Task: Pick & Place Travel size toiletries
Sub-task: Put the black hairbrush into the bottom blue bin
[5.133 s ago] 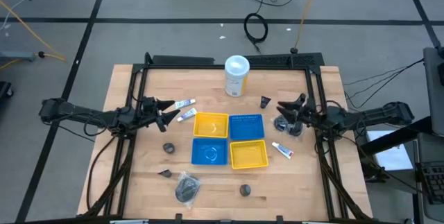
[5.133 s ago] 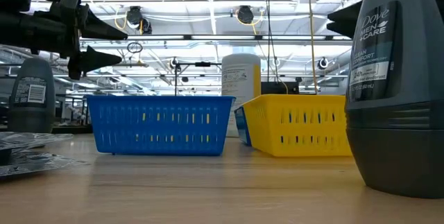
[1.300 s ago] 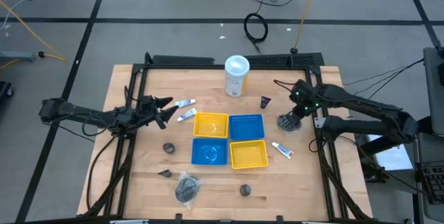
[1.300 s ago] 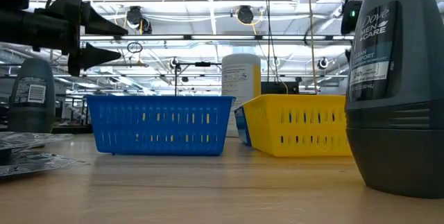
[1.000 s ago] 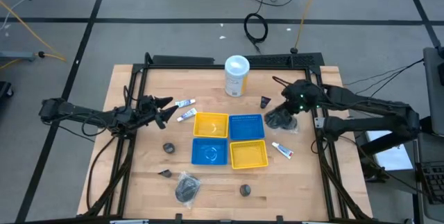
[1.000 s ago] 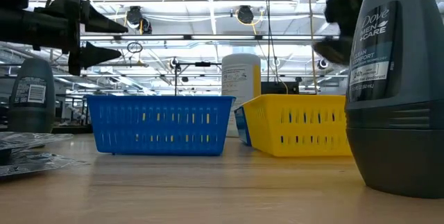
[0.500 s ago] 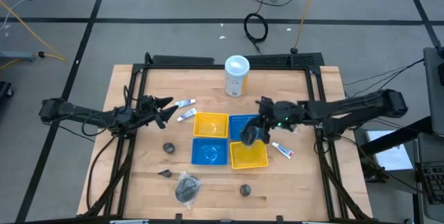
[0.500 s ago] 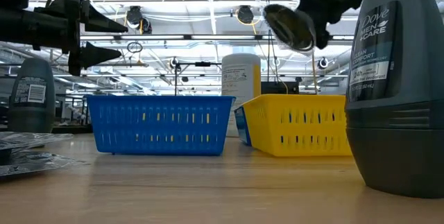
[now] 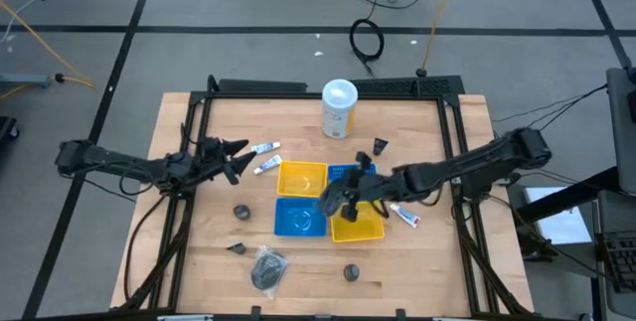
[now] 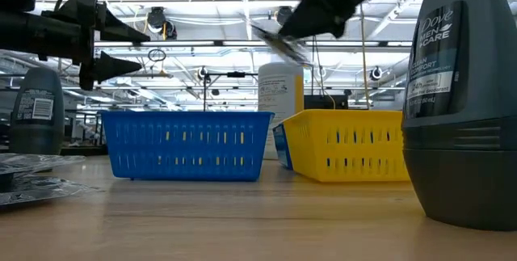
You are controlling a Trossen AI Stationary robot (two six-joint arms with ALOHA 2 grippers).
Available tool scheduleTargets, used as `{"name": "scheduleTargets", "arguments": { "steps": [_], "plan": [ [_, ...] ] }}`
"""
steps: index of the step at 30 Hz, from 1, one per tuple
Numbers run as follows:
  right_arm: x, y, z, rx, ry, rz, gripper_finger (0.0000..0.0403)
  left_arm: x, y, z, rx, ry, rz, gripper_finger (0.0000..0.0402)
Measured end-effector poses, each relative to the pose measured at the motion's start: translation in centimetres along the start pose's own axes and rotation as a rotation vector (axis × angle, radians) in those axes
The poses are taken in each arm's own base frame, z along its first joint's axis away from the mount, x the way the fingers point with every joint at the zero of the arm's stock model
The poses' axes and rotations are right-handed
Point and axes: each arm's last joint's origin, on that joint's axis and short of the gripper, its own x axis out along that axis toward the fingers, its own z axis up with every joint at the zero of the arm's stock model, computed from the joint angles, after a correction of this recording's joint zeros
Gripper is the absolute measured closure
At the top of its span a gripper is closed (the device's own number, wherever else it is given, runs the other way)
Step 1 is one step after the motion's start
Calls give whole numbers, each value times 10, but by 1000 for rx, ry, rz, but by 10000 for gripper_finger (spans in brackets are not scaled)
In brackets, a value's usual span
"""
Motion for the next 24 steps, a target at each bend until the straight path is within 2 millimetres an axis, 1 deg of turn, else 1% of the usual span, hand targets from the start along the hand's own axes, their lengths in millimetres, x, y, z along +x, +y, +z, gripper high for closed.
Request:
{"name": "scheduleTargets", "arguments": {
  "steps": [2,6,10,14,19,24],
  "plan": [
    [8,9,1,-33,-30,8,403,1,0,-2,20,15,8,78],
    [26,22,-4,-77,-83,28,403,3,1,-7,42,47,24,78],
    [39,28,-10,-84,-107,32,403,4,1,-8,30,56,20,78],
    [54,32,-16,-89,-144,33,403,5,-3,-6,13,55,-59,78],
    [59,33,-19,-74,-147,11,403,4,-8,-1,20,30,-155,78],
    [59,32,-19,-49,-154,3,403,4,-10,2,26,14,-204,78]
  ]
}}
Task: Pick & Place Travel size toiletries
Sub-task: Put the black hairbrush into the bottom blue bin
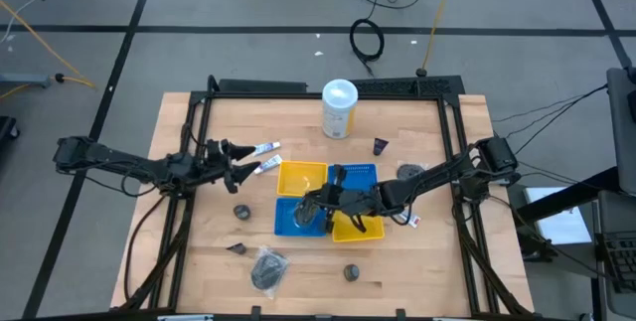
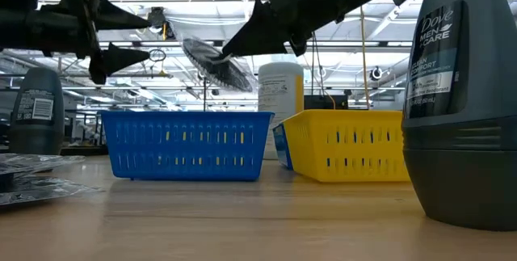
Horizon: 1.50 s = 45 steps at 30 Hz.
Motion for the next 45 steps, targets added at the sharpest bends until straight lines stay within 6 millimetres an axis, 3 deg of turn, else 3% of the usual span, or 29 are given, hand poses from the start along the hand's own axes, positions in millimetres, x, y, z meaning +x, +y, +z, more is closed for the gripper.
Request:
{"name": "scheduleTargets", "arguments": {
  "steps": [19,27,38,45],
  "plan": [
    [-2,4,-1,-5,9,46,400,0,0,0,3,4,-2,78],
    [-1,5,0,-9,-14,46,354,0,0,0,4,4,-2,78],
    [21,11,-20,0,-26,145,287,0,0,-1,8,6,-1,78],
    [14,9,-5,-54,-90,146,270,0,0,-1,8,6,-1,78]
  ]
}}
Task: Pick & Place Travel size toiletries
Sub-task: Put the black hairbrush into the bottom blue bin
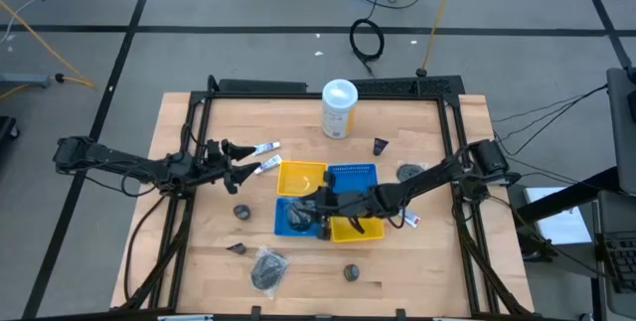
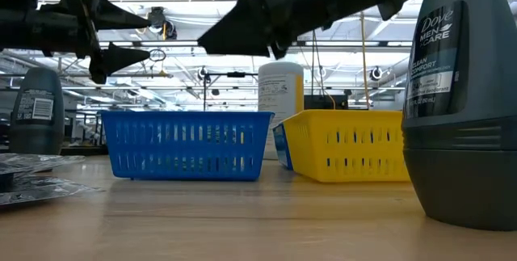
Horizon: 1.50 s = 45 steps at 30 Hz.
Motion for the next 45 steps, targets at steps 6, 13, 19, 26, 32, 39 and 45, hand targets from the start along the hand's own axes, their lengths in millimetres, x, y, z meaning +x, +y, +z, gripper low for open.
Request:
{"name": "scheduleTargets", "arguments": {
  "steps": [6,13,19,26,32,39,45],
  "plan": [
    [-2,0,2,-13,0,1,263,0,-3,0,-7,24,-82,78],
    [-4,7,-1,-31,33,19,261,2,-36,17,39,115,-338,78],
    [-6,11,-2,-38,39,30,261,9,-68,24,144,372,-143,78],
    [-6,12,-3,-48,48,33,261,19,-120,28,112,606,-148,78],
    [-8,16,-4,-51,56,44,261,26,-165,17,35,764,-104,78],
    [-18,28,0,-71,58,77,261,34,-199,-11,-17,984,142,78],
    [-30,39,6,-92,69,113,261,38,-207,-46,-181,1189,287,78]
  ]
}}
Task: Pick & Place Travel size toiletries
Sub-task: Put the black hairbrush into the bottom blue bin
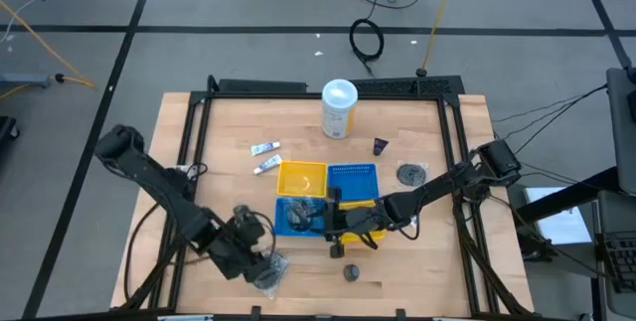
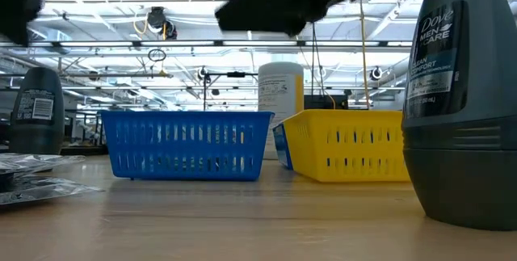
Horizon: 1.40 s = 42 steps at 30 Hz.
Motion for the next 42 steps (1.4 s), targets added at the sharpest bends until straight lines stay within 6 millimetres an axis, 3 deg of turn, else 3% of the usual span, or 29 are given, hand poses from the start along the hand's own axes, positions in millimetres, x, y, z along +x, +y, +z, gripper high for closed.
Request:
{"name": "scheduleTargets", "arguments": {
  "steps": [4,10,42],
  "plan": [
    [-7,8,2,-35,4,25,261,19,-3,-5,-43,96,6,78],
    [-8,13,1,-49,13,37,261,31,1,6,-69,138,36,78],
    [-9,14,1,-72,10,36,261,36,16,32,-12,186,76,78]
  ]
}}
